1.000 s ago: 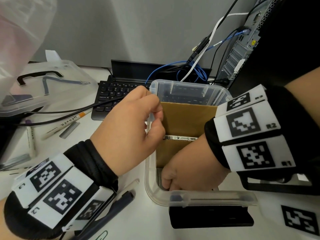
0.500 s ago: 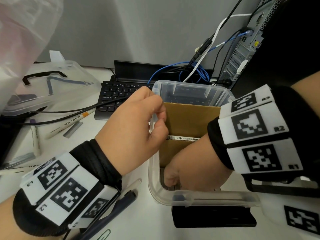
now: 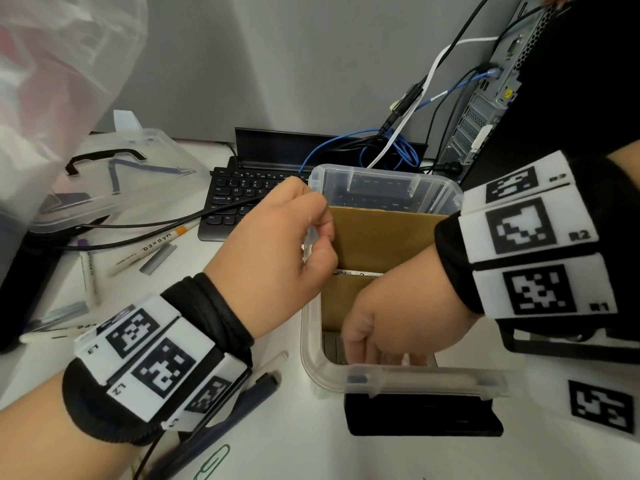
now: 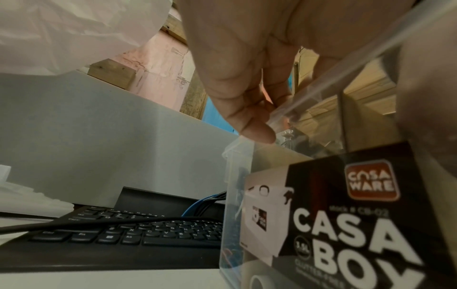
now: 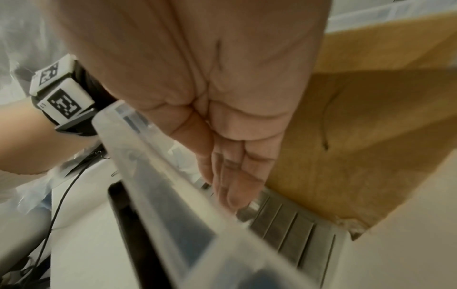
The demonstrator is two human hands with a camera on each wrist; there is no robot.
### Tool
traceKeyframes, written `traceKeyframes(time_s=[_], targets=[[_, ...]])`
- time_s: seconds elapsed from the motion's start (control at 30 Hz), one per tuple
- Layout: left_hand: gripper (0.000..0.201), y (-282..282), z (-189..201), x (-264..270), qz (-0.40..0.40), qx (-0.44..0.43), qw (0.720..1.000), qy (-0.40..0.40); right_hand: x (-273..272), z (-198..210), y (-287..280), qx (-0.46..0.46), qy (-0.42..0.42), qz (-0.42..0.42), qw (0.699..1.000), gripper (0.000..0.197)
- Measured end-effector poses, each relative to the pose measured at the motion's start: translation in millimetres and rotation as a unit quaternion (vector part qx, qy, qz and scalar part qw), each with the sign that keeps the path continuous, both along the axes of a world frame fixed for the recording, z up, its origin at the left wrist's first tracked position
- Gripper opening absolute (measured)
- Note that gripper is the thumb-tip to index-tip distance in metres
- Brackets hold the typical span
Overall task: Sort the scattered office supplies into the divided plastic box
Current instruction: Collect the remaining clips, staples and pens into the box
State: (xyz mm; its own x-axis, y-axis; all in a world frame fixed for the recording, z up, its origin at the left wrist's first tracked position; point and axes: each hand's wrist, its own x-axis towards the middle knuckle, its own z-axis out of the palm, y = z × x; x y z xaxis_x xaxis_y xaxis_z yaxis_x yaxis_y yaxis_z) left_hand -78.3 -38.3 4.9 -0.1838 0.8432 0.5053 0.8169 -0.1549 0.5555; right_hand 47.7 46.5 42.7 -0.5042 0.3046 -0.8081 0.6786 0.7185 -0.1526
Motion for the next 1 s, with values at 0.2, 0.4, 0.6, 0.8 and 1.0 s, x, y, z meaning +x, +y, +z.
traceKeyframes(time_s=[0.2, 0.4, 0.6, 0.8, 1.0], targets=[[0.014, -14.0, 4.4, -3.6, -0.018, -0.018, 1.0, 0.004, 13.5, 28.2, -11.4, -0.021, 0.044, -0.001, 0.999, 0.019], [0.01, -61.7, 13.1, -19.3, 0.007, -0.09, 0.996, 0.013, 31.3, 62.5, -26.5, 0.01, 0.164, 0.016, 0.986, 0.012], [0.012, -106.6, 15.3, -34.3, 0.044, -0.258, 0.961, 0.087, 33.6, 78.2, -61.6, 0.14, 0.378, 0.092, 0.911, 0.015], [0.012, -124.4, -4.8, -51.6, 0.129, -0.345, 0.919, 0.143, -2.9, 65.1, -108.5, 0.125, 0.471, 0.038, 0.872, 0.016], [0.008, -123.7, -16.9, -31.0, 0.123, -0.362, 0.918, 0.106, -38.2, 32.7, -145.6, 0.175, 0.387, 0.047, 0.904, 0.027]])
